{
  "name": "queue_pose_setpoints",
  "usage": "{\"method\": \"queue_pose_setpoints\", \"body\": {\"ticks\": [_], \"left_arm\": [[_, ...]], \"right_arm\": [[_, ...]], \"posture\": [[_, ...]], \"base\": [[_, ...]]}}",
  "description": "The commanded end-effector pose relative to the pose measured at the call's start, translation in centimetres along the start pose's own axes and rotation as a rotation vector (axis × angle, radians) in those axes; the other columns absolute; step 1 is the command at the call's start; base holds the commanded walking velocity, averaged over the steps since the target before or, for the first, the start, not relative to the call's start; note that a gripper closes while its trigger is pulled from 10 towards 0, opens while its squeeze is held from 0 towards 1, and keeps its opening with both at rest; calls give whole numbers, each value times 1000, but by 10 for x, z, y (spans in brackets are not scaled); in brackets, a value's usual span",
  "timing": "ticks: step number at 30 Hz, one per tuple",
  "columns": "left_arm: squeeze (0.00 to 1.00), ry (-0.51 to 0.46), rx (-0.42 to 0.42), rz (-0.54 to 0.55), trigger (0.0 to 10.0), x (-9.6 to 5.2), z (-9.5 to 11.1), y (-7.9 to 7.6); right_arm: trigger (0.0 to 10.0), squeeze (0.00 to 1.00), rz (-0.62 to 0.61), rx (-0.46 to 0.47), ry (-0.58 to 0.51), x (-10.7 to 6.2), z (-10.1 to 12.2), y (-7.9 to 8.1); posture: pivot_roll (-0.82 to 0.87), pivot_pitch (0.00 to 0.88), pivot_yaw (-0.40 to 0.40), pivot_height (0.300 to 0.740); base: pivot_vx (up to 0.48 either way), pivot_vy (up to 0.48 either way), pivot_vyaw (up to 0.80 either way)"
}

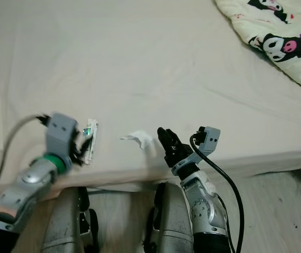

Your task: Clean up the room

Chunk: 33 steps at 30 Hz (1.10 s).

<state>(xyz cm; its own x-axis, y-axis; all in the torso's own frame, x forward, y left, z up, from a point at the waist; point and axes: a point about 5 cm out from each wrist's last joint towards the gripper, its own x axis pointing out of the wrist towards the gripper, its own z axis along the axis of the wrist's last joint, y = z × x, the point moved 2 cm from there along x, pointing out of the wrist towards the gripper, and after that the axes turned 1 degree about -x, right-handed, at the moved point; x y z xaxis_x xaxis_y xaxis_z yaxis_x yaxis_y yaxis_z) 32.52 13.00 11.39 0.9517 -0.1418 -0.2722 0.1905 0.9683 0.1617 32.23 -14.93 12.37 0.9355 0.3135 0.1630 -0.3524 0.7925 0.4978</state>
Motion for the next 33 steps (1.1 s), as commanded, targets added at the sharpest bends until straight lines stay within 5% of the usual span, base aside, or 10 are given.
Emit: {"method": "queue_pose_setpoints", "body": {"ticks": [1, 7, 11, 12, 13, 15, 20, 26, 29, 33], "left_arm": [[0, 55, 18, 32, 10000, 1, -13, 2], [1000, 115, 43, 181, 10000, 21, -27, 6], [1000, 131, 40, 221, 10000, 24, -27, 13], [1000, 139, 48, 242, 10000, 24, -27, 17], [1000, 157, 57, 256, 10000, 22, -30, 20], [0, 206, 83, 263, 10000, 19, -42, 21], [0, 271, 70, 239, 10000, 14, -54, 15], [0, 331, -42, 112, 9333, 9, -62, -8], [0, 357, -84, 67, 4039, 5, -65, -19], [0, 344, -115, 51, 6980, 0, -62, -23]], "right_arm": [[10000, 0, -36, -2, 29, -5, -9, -7], [10000, 0, -45, -16, 92, 0, -24, -12], [10000, 341, -18, -31, 107, 4, -28, -9], [10000, 1000, -4, -42, 112, 7, -30, -7], [10000, 1000, 0, -57, 124, 11, -33, -6], [10000, 976, 1, -68, 143, 20, -37, -5], [10000, 0, -17, -101, 164, 27, -41, -7], [10000, 0, -65, -150, 217, 34, -46, -17], [10000, 0, -67, -141, 279, 35, -55, -20], [10000, 0, -68, -114, 343, 33, -65, -23]], "posture": [[57, 252, 20, 596], [56, 262, 13, 596], [57, 268, 15, 596], [63, 274, 17, 596], [75, 284, 18, 596], [84, 292, 18, 596], [102, 308, 18, 596], [132, 327, 18, 596], [169, 350, 18, 596], [193, 364, 17, 596]], "base": [[0, 0, 0], [0, 0, 0], [0, 0, 0], [0, 0, 0], [0, 0, 0], [0, 0, 0], [0, 0, 0], [0, 0, 0], [0, 0, 0], [0, 0, 0]]}}
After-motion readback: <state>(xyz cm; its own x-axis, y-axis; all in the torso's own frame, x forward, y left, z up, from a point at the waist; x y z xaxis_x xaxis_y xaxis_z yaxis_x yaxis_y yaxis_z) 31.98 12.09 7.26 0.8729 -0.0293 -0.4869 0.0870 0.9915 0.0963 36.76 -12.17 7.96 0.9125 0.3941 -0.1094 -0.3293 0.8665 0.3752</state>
